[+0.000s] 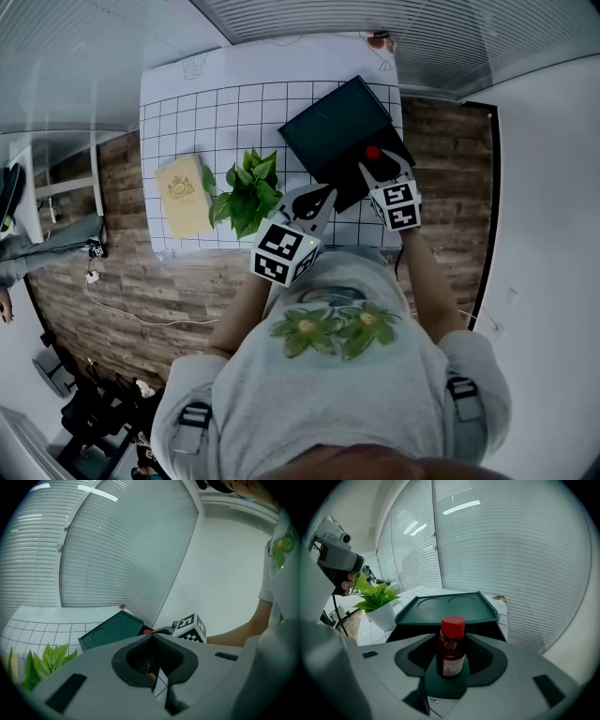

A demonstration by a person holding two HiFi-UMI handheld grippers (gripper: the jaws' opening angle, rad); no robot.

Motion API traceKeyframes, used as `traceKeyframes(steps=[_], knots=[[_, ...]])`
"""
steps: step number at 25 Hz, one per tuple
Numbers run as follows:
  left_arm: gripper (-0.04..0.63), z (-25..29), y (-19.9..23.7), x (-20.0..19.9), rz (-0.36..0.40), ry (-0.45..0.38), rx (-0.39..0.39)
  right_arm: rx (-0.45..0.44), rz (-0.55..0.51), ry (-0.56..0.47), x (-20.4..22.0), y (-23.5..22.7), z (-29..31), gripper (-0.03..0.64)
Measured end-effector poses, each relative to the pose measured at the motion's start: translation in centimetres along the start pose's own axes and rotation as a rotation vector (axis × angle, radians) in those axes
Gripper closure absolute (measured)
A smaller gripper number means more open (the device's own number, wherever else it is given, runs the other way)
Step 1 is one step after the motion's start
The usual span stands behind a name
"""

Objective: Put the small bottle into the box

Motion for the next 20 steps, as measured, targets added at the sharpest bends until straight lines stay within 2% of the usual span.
traceKeyframes(steps=[10,20], knots=[[0.588,-0.02,-0.01,-0.16,-0.005,-0.002,0.001,0.006,0.000,-0.014,0.37,0.03,-0.07,0.417],[0.588,0.29,-0.07,-0.01,-0.001,0.014,0.011,0.018,0.005,0.030,0.36,0.33,-0.28,0.417]])
Point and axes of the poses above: the fingertips, and each gripper's own axes: z forward along the fingers, y to its left, x out of its underside, the point moved 9 cm from there along -z, backward along the fingers, and after that the axes turned 13 degrees about -z, right-handed, at the moved point
